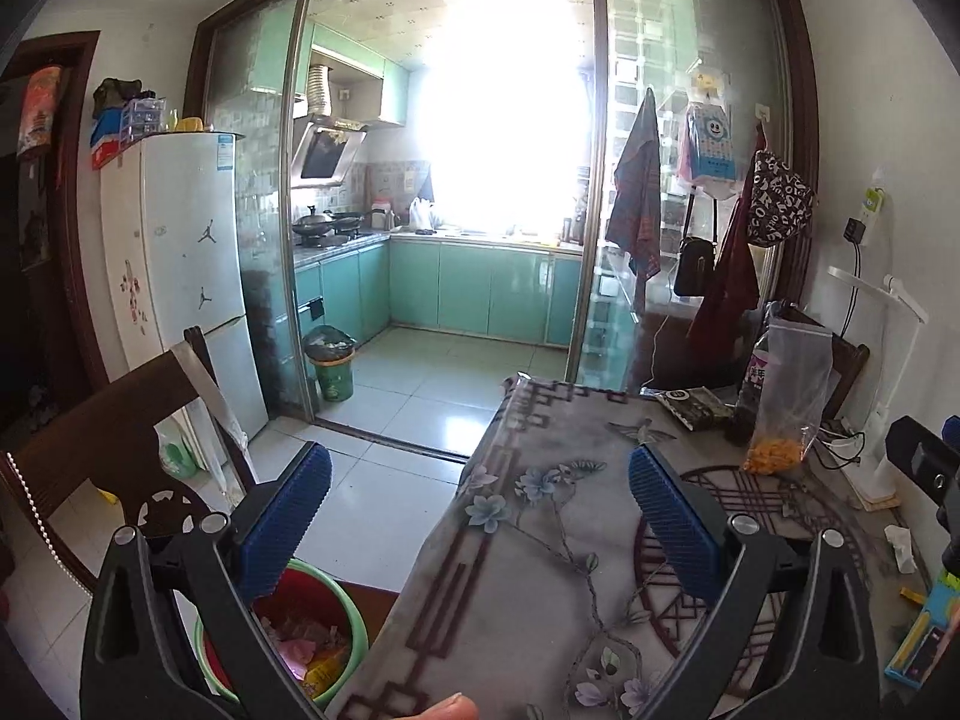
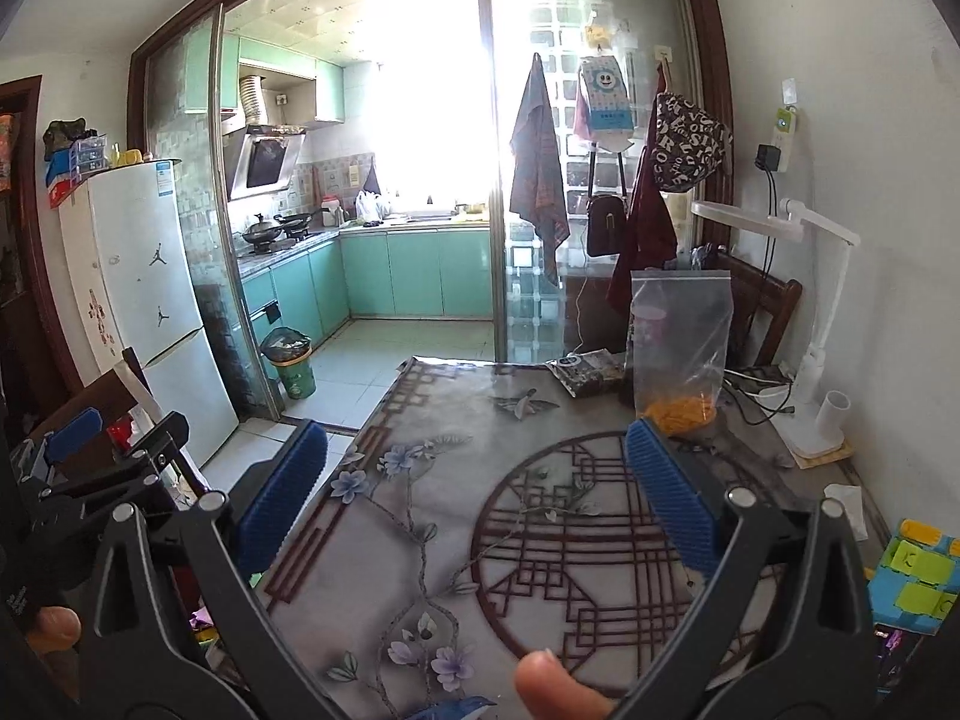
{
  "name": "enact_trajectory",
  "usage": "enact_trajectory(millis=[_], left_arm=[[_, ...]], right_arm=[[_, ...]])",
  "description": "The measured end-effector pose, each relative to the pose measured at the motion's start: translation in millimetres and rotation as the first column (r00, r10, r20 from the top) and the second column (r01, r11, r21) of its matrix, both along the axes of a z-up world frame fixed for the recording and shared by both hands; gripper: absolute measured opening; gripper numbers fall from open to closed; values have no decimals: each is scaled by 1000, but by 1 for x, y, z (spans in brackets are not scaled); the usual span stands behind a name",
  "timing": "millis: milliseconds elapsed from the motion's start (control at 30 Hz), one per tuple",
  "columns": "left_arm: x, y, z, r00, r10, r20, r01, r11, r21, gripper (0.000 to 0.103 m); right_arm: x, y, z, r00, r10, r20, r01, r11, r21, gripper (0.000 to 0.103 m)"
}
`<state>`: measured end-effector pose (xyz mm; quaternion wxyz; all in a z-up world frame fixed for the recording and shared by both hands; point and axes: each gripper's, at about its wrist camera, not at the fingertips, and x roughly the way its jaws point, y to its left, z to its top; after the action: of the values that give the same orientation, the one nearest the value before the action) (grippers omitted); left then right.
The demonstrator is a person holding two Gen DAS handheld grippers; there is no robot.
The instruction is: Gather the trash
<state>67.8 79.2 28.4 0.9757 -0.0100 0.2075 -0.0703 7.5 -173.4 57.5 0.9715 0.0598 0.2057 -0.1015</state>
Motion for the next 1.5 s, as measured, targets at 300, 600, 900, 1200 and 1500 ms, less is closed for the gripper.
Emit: enact_trajectory(millis=[300,600,900,1200,1500], left_arm=[[7,15,-9,998,34,-59,-36,998,-43,95],[6,16,-13,996,57,-68,-57,998,1,95],[3,17,-13,995,54,-79,-54,998,14,95],[3,14,-17,995,41,-89,-39,999,22,95],[2,14,-17,995,42,-94,-40,999,23,95]], right_arm=[[2,7,-5,999,8,-37,-8,1000,-3,98],[5,8,-5,998,6,-58,-7,1000,-4,98],[9,10,-9,995,8,-99,-8,1000,0,98],[6,7,-8,995,-3,-104,2,1000,-8,98],[5,6,-9,994,-1,-108,0,1000,-9,98]])
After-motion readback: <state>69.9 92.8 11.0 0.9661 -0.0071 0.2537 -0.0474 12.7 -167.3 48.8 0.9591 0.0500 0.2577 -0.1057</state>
